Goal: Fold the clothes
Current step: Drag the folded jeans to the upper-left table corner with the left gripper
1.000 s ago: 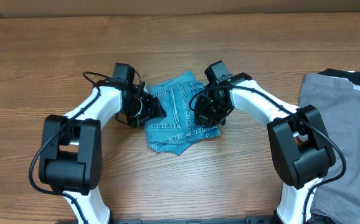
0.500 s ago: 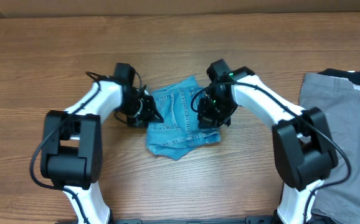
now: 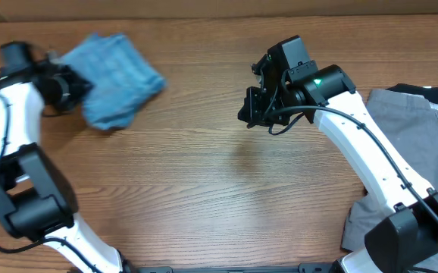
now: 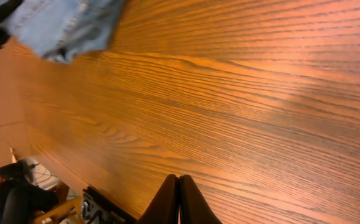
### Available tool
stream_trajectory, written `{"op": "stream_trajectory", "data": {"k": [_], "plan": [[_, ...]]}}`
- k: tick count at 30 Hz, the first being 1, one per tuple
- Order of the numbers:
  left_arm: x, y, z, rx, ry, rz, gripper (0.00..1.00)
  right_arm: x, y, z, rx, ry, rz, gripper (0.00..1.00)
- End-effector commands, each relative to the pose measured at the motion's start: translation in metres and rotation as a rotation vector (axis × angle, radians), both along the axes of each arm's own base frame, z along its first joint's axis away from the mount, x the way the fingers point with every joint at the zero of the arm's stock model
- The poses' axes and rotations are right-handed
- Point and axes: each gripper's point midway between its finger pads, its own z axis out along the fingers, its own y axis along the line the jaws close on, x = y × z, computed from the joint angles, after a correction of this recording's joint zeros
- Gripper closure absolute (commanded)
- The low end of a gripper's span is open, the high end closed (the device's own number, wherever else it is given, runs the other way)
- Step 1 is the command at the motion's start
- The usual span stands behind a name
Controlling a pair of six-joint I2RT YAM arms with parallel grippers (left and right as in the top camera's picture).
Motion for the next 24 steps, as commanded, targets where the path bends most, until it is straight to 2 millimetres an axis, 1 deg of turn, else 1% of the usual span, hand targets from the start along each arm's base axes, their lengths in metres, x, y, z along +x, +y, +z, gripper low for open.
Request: {"op": "stream_trajectory", "data": {"k": [1,2,3,4,5,6,8,12,14,16,19,21,24], "plan": [[-0.008,0.045,-0.019,0.07,0.061,0.142,0.79,-0.001,-0.002,-0.002,-0.016,0.001,0.002,0.95],[-0.01,0.054,-0.025,0.066,0.068,0.168,0.67,-0.002,-0.002,-0.003,-0.019,0.007,0.003,0.95],[-0.012,0.062,-0.03,0.056,0.074,0.193,0.48,-0.004,-0.003,-0.003,-0.022,0.014,0.003,0.95],[-0.014,0.068,-0.035,0.045,0.084,0.216,0.32,-0.005,-0.004,-0.004,-0.025,0.021,0.003,0.95],[-0.016,0.071,-0.039,0.027,0.09,0.231,0.12,-0.007,-0.004,-0.004,-0.028,0.028,0.003,0.95],[-0.018,0.074,-0.043,0.002,0.089,0.233,0.0,-0.008,-0.005,-0.005,-0.031,0.034,0.003,0.95],[-0.025,0.076,-0.043,-0.014,0.096,0.215,0.0,-0.009,-0.005,-0.005,-0.032,0.038,0.003,0.95],[-0.055,0.092,-0.035,0.041,0.157,0.19,0.0,-0.008,-0.005,-0.005,-0.032,0.039,0.0,0.95],[-0.07,0.102,-0.025,0.08,0.178,0.195,0.0,-0.008,-0.005,-0.005,-0.032,0.038,0.0,0.95],[-0.076,0.106,-0.01,0.11,0.153,0.169,0.0,-0.007,-0.005,-0.005,-0.03,0.034,0.0,0.95],[-0.075,0.105,0.01,0.169,0.104,0.11,0.0,-0.005,-0.004,-0.004,-0.025,0.024,0.0,0.95],[-0.067,0.1,0.019,0.189,0.069,0.086,0.0,-0.004,-0.003,-0.003,-0.023,0.018,0.0,0.95],[-0.049,0.078,0.02,0.221,0.019,-0.045,0.0,-0.003,-0.003,-0.003,-0.02,0.012,0.0,0.95]]}}
